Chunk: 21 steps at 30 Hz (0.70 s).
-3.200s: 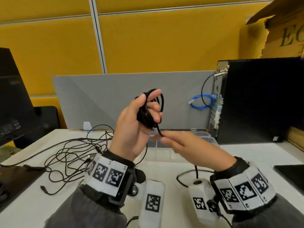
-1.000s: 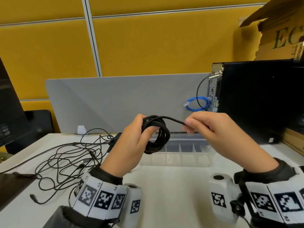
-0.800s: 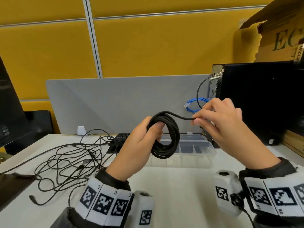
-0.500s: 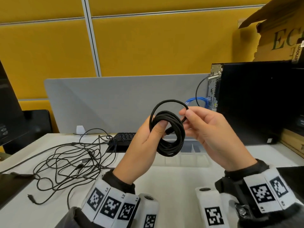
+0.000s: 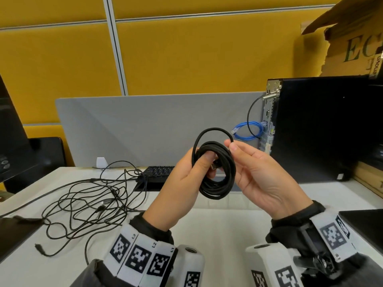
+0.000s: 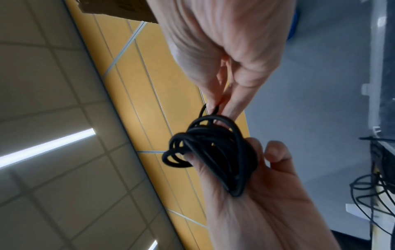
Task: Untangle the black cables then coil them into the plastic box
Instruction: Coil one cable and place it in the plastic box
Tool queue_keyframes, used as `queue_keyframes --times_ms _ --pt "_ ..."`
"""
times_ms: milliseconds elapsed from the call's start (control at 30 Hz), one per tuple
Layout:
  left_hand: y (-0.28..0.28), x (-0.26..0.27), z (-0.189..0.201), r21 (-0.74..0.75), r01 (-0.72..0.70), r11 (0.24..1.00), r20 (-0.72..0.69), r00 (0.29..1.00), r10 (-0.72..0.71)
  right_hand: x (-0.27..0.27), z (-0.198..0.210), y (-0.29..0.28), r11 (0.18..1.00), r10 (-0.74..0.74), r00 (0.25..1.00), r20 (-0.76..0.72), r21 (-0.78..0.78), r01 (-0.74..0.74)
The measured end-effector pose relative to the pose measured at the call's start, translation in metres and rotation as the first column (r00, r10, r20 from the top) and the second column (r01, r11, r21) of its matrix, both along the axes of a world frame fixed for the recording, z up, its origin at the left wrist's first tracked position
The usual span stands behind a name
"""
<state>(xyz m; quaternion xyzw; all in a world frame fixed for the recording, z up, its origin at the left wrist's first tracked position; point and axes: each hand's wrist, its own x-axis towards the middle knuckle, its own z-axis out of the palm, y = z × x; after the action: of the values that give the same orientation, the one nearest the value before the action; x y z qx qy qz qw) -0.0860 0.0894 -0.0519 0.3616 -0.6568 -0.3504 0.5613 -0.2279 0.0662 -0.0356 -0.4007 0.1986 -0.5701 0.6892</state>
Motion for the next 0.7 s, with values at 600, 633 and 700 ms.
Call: queue_keyframes --times_ms 600,633,700 --pt "-0.007 0.005 -0.002 0.173 -0.219 0.96 -0.037 0.973 0.229 0.009 -0.005 0.019 0.924 0.024 0.865 -0.502 -0.319 -0.211" --pt "-0.007 0.004 -0.002 0.18 -0.21 0.961 -0.028 0.976 0.218 0.011 -0.005 0.019 0.928 -0.016 0.867 -0.498 -0.33 -0.172" --pt "-0.006 0.002 -0.003 0.202 -0.181 0.963 -0.02 0.982 0.189 0.014 -0.005 0.02 0.936 -0.085 0.885 -0.458 -0.342 -0.087"
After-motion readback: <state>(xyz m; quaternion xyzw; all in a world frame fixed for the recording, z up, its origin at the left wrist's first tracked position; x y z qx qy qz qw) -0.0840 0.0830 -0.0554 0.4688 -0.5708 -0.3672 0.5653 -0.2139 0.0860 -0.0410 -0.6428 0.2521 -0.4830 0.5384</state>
